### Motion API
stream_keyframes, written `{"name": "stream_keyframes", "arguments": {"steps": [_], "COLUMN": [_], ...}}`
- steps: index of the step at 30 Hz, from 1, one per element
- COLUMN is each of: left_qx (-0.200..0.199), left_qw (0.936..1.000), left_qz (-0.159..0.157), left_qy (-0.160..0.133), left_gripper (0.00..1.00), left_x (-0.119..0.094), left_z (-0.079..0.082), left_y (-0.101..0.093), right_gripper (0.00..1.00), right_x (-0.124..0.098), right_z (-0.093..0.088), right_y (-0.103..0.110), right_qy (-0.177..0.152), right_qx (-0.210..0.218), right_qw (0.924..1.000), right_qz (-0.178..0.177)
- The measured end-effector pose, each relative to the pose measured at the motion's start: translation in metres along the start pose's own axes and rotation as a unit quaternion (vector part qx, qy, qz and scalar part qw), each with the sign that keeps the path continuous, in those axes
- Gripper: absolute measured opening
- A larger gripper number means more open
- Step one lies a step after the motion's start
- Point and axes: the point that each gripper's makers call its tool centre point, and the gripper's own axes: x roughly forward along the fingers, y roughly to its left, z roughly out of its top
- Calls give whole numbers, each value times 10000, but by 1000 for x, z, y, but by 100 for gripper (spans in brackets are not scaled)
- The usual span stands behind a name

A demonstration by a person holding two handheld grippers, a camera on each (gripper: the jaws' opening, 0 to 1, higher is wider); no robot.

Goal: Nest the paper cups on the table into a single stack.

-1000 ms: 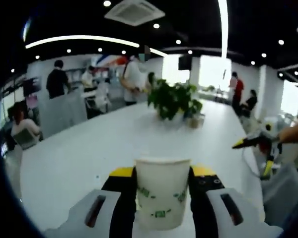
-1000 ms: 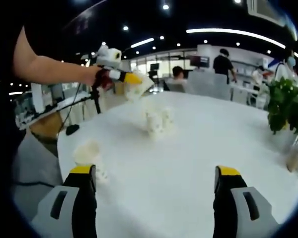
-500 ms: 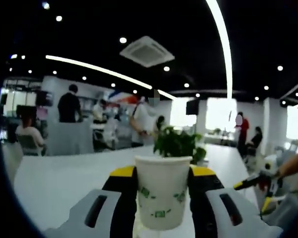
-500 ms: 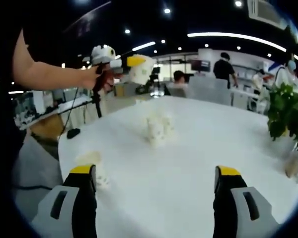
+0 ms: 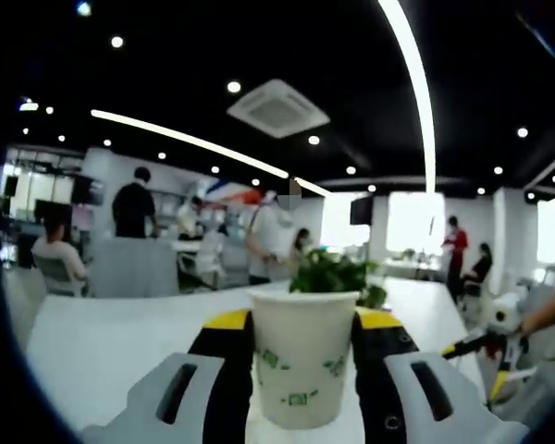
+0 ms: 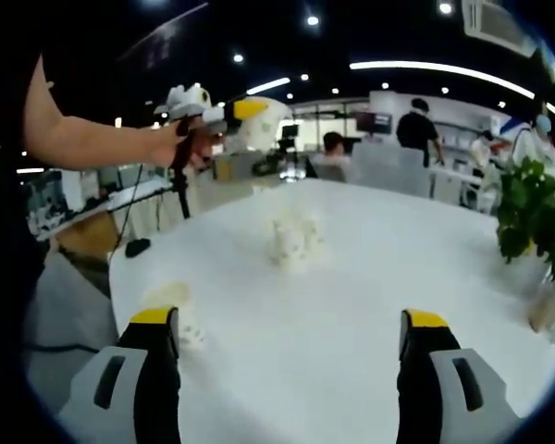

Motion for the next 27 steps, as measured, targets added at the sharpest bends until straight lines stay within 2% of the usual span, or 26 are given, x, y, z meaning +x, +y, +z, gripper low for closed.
{"name": "stream_keyframes", "arguments": {"steps": [12, 20, 27], "left_qx": [69, 132, 203], "left_qw": [9998, 9995, 9993], "left_qz": [-27, -211, -243], "left_qy": [-164, -203, -215], "left_gripper": [40, 40, 39], "left_x": [-2, -7, -13], "left_z": [9, 8, 3], "left_y": [-10, -28, -36], "right_gripper": [97, 97, 98], "right_x": [-4, -6, -6], "right_z": [-1, -1, 0], "right_y": [3, 6, 7], "right_qy": [-19, -39, -80], "right_qx": [11, -17, -21], "right_qw": [10000, 10000, 10000], "right_qz": [2, 17, 16]}}
